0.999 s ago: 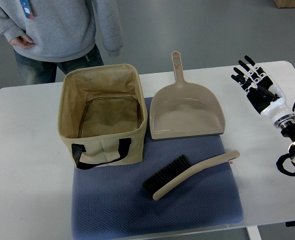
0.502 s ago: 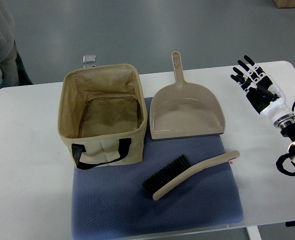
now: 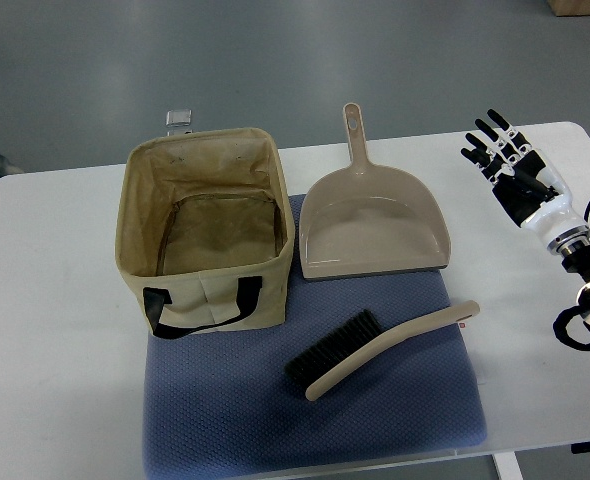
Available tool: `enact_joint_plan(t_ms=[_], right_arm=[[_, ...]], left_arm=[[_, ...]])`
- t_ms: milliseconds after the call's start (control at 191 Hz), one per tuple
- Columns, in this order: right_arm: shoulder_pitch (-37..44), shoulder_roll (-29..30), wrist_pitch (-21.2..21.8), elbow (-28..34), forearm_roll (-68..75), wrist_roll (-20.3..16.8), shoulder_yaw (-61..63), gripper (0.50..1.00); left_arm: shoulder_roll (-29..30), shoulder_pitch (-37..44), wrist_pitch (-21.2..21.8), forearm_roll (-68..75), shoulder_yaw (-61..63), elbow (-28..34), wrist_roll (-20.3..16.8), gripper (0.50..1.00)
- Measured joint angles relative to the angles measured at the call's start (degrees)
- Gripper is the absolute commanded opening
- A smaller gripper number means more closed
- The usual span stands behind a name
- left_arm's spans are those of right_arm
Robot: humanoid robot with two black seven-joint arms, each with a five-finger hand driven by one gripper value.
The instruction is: Put pink broom in yellow bag with right hand
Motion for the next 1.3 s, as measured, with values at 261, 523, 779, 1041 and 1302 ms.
enact_joint_plan(t_ms=[261,523,779,1041,1302], right_arm=[[0.00,-0.53,-0.02,0.00,0.00,0.06,0.07,0.930],[0.00,-0.71,0.21,0.15,-0.07,0.09,0.10,0.930],[0.78,-0.72,0.29,0.52,-0.83,0.09,0.35,0.930],[1.67,-2.36,1.31,1.70,-5.85,0.05,-0.55,0.928],[3.11,-6.17,4.18,6.10,-23.74,3.56,-2.50,0.928]], left_arm=[[0.00,-0.01,0.01,0.00,0.00,0.00,0.00,1.000],[0.00,-0.01,0.01,0.00,0.00,0.00,0.00,1.000],[0.00,-0.01,0.01,0.00,0.00,0.00,0.00,1.000],[0.00,-0.01,0.01,0.00,0.00,0.00,0.00,1.000],[0.00,-0.01,0.01,0.00,0.00,0.00,0.00,1.000]])
